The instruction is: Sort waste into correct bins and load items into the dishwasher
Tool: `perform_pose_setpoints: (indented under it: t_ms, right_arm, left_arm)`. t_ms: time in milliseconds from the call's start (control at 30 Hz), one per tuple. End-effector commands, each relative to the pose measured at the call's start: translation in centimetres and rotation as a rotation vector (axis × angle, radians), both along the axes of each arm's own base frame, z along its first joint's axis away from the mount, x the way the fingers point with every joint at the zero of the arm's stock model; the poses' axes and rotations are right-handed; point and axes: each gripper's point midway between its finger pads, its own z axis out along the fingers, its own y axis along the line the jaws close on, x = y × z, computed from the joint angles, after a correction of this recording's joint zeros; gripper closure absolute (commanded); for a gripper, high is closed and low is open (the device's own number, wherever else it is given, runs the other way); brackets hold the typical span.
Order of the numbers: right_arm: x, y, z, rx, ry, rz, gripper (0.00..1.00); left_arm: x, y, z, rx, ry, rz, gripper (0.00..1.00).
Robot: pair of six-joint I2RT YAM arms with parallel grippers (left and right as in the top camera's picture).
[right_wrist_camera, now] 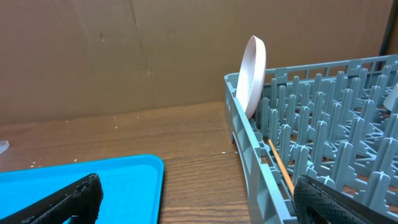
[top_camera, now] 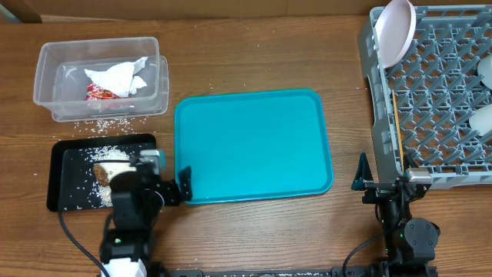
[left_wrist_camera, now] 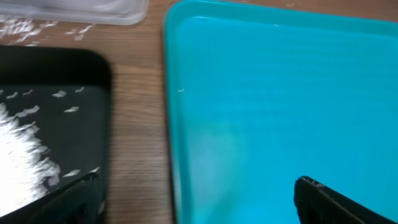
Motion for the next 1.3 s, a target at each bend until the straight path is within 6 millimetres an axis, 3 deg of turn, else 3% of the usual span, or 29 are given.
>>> perform_pose_setpoints:
  t_ms: [0, 300, 567, 833, 1067, 1267]
  right_arm:
    - [0.0, -0.1, -0.1, -0.006, -0.006, -0.004, 0.0]
    - [0.0, -0.1, -0.1, -0.006, -0.006, -0.004, 0.0]
    - [0.0, -0.1, -0.1, -0.006, -0.006, -0.005, 0.0]
    - [0.0, -0.1, -0.1, -0.006, -0.006, -0.004, 0.0]
    - [0.0, -0.1, -0.1, -0.007, -0.006, -0.004, 0.0]
    - [0.0, -0.1, -0.1, -0.006, -0.006, -0.004, 0.0]
  left_arm:
    - [-0.6, -1.7, -0.9, 0.02, -0.046, -0.087, 0.0]
    - [-1.6, -1.7, -2.1, 0.043, -0.158, -0.083, 0.0]
    - [-1.8, -0.8, -1.1, 0.075, -0.199, -0.035, 0.0]
    - [-1.3, -0.6, 1.9, 0.079, -0.331, -0.02, 0.0]
    - [-1.5, -0.7, 6.9, 0.074, -0.55, -0.012, 0.0]
    - [-1.7, -0.3, 8.1, 0.083, -0.604, 0.01, 0.0]
